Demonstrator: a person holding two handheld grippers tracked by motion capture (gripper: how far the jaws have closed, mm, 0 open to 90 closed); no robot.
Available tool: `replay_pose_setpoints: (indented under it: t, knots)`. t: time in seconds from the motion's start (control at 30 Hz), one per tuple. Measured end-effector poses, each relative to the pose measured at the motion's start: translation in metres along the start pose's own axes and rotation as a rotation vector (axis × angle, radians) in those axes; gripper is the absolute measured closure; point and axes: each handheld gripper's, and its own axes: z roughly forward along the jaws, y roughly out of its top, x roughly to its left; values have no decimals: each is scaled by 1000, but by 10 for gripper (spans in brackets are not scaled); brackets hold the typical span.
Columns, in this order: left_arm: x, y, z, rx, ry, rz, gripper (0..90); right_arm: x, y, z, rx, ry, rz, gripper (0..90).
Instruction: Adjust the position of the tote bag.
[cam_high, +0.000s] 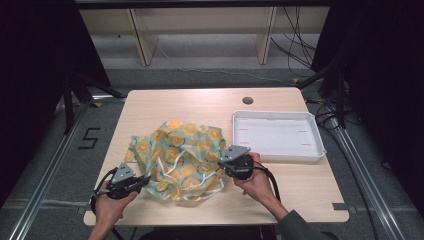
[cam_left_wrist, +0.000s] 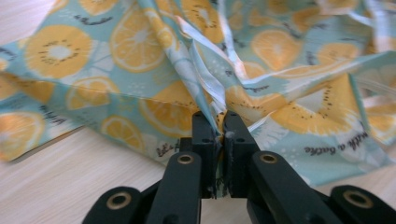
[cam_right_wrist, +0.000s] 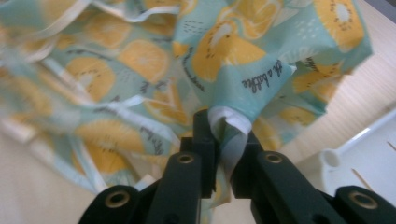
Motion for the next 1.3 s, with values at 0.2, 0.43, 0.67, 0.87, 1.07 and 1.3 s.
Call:
replay_pose_setpoints:
  t: [0.2, 0.43, 0.67, 0.87, 1.07, 1.3]
  knots:
    - [18, -1, 2, 16, 30, -20, 864, 24, 4, -4, -10, 33, -73, 883]
    - [38, -3, 1, 15, 75, -46, 866, 48, 8, -1, -2, 100, -127, 892]
    - [47, -8, -2, 7, 85, -71, 862, 69, 9, -2, 7, 124, -192, 899]
    - [48, -11, -4, 26, 62, -75, 820, 63, 1, -1, 42, 88, -170, 799]
    - [41, -10, -16, -10, 69, -112, 642, 53, -1, -13, 22, 49, -70, 516]
    - [13, 4, -40, -117, 113, -149, 396, 45, 11, -42, -104, -19, -56, 377]
